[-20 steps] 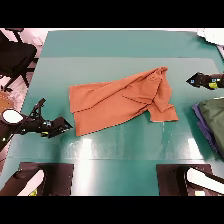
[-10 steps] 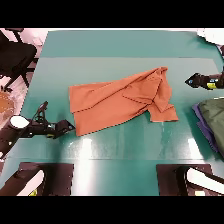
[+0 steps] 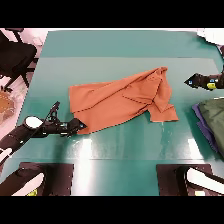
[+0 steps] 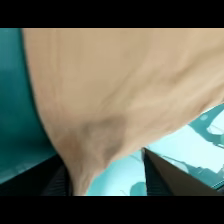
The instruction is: Fold the shirts.
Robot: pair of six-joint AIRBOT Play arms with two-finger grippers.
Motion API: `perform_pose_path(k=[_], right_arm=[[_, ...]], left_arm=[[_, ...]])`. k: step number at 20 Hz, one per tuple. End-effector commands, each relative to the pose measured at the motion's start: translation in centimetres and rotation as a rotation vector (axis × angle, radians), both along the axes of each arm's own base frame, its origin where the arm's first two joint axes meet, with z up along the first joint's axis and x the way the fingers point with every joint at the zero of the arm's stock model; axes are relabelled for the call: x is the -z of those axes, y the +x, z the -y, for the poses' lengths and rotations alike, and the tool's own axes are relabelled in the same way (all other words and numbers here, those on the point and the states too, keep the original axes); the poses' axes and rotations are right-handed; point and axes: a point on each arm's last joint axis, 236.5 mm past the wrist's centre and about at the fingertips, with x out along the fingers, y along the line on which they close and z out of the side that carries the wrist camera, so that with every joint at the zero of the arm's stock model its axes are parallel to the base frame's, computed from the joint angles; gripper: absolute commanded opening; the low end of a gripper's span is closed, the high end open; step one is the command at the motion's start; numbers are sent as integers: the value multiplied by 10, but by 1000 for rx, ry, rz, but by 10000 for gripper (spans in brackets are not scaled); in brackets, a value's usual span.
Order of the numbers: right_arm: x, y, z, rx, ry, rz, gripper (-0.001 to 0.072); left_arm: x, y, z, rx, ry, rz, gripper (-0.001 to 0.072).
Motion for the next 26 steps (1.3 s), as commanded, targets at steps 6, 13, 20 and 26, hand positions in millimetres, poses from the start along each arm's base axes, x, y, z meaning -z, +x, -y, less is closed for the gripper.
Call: perform_pose_path(k=[6,13,20,26], right_arm=[[6,-11,-6,-32,11,-50,666],[67,-49,-28,-99,129,-314,664],[133,-90,-47,-180,210,-505,569],[120,-49,-63,-171,299,-322,570]], left_arm=[[-4,11,1,40,21,64,19],[-51,52,-5,178,123,246,18],[-57,66,-26,207,246,283,19],[-54,64,-29,222,266,276,19]])
